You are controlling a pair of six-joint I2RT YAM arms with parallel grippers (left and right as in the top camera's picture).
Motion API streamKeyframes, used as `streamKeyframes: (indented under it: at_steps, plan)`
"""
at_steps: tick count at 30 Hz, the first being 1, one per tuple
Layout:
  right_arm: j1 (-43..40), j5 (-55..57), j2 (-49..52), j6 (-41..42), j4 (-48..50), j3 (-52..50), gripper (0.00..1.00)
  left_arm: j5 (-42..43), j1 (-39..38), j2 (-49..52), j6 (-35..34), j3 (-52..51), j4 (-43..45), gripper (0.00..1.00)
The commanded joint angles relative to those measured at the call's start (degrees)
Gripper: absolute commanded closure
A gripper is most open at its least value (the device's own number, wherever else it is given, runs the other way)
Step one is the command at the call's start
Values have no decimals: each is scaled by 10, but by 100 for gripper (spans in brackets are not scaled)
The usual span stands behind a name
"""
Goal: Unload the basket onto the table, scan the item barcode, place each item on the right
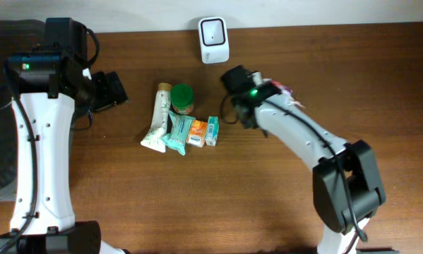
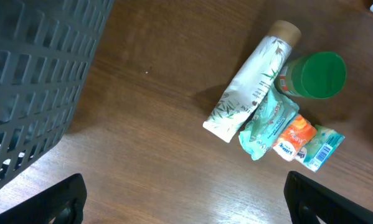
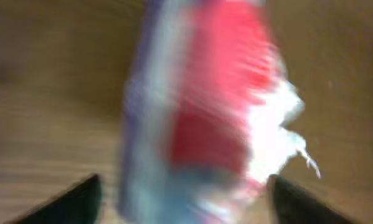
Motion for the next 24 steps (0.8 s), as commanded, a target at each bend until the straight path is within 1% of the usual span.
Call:
streamKeyframes:
  at_steps: [1,2,4,6,10,11,12,16,18,21,23,24]
  plan:
    - [22,-15,-6,9,-25,67,3,-5,1,-10,-5,-1,0,1]
    - [16,-49,-6,8,-42,101,2,-5,1,-10,-5,-1,0,1]
    - [-4,-85,-6,9,-62,137,0,-5,1,-10,-5,-1,0,1]
    - [-54,-158,-6,8,-77,162,1,-5,1,-10,-5,-1,0,1]
    - [-197,-372,-6,3,-101,151,1,-5,1,-10,-5,-1,0,1]
    - [-227,-412,-5,-16,-107,146,1,-5,1,-10,-5,-1,0,1]
    - [-276,-467,-5,-47,-117,137,1,-5,1,-10,-5,-1,0,1]
    - [-362,-533,-5,-48,-113,78,1,-5,1,-10,-5,-1,0,1]
    - [-374,-576,-5,-48,-71,25,1,-5,1,-10,-5,-1,0,1]
    - [-369,-648,-5,-38,30,-58,1,-5,1,-10,-5,-1,0,1]
    - [-365,-689,-5,-3,110,-112,0,-5,1,-10,-5,-1,0,1]
    - [-364,-696,-5,12,133,-125,0,-5,1,-10,-5,-1,0,1]
